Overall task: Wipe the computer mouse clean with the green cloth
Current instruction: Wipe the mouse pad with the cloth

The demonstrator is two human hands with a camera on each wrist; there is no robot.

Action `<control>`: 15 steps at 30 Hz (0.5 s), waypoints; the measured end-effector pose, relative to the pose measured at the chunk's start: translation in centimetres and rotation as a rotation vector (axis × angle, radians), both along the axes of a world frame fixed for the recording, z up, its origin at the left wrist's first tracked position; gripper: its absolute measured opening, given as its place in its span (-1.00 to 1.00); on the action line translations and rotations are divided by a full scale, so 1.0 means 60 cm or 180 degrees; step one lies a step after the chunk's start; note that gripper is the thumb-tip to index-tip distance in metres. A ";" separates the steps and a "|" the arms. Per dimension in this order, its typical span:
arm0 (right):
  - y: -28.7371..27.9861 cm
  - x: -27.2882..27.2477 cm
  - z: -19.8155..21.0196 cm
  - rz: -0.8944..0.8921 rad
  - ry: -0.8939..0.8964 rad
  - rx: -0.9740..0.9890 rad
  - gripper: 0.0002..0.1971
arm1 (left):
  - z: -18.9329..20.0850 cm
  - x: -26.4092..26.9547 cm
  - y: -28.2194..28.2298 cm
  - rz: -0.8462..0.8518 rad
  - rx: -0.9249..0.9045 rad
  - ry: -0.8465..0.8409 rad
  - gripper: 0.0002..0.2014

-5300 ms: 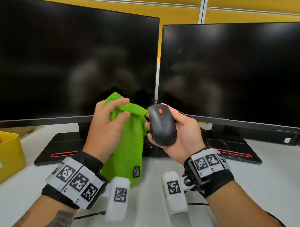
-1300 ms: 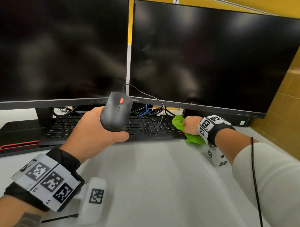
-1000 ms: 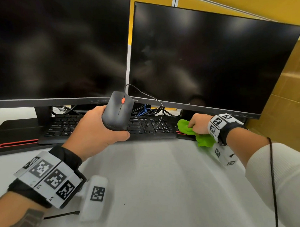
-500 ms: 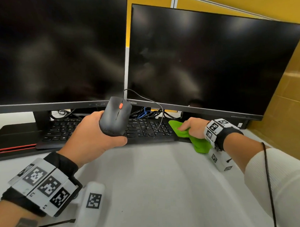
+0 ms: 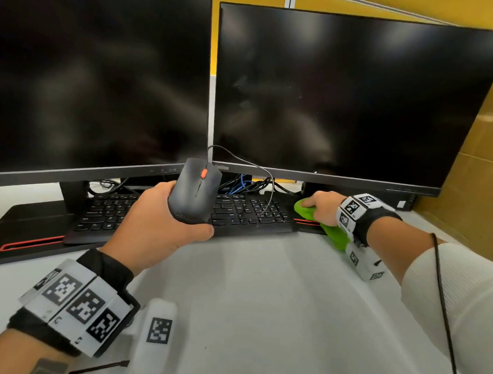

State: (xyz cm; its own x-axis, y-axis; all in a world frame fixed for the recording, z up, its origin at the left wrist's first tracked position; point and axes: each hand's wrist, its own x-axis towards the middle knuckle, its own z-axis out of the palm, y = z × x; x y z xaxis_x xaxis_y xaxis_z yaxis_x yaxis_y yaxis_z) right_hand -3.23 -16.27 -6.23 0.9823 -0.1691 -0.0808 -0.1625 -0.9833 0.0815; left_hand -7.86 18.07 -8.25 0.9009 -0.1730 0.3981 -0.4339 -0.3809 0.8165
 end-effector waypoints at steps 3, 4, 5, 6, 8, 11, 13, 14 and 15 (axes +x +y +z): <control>-0.009 0.000 0.002 0.0062 -0.0050 0.0227 -0.62 | -0.001 0.006 0.002 0.0034 -0.0002 0.0004 -0.48; -0.019 -0.004 0.006 0.0012 -0.0116 0.0389 -0.64 | -0.001 0.007 0.003 0.0037 0.0008 -0.0009 -0.48; -0.031 -0.008 0.009 -0.0050 -0.0171 0.0504 -0.64 | -0.001 0.008 0.003 0.0043 0.0017 -0.0010 -0.47; -0.040 -0.016 0.014 -0.0125 -0.0160 0.0472 -0.64 | 0.000 0.007 0.002 0.0049 0.0024 -0.0003 -0.46; -0.052 -0.030 0.025 -0.0393 -0.0115 0.0275 -0.75 | 0.001 0.003 0.001 0.0056 0.0022 0.0000 -0.46; -0.081 -0.034 0.034 -0.0807 -0.0128 0.0062 -0.70 | 0.003 -0.001 -0.002 0.0059 -0.0014 -0.0002 -0.49; -0.105 -0.020 0.029 -0.0856 -0.0202 0.0013 -0.51 | 0.005 -0.001 -0.002 0.0053 -0.0012 0.0001 -0.48; -0.094 -0.026 0.032 -0.0854 -0.0191 -0.0009 -0.52 | 0.004 -0.001 -0.002 0.0055 0.0003 0.0008 -0.48; -0.081 -0.032 0.033 -0.0829 -0.0188 -0.0074 -0.61 | 0.004 -0.001 -0.002 0.0061 0.0012 0.0015 -0.48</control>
State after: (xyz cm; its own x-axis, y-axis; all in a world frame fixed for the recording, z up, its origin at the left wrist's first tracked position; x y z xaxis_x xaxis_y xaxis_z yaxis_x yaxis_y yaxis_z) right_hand -5.16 -21.14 -4.23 0.9083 -0.4178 -0.0178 -0.4149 -0.9057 0.0866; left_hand -7.89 17.95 -8.02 0.9059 -0.1573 0.3931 -0.4227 -0.3921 0.8171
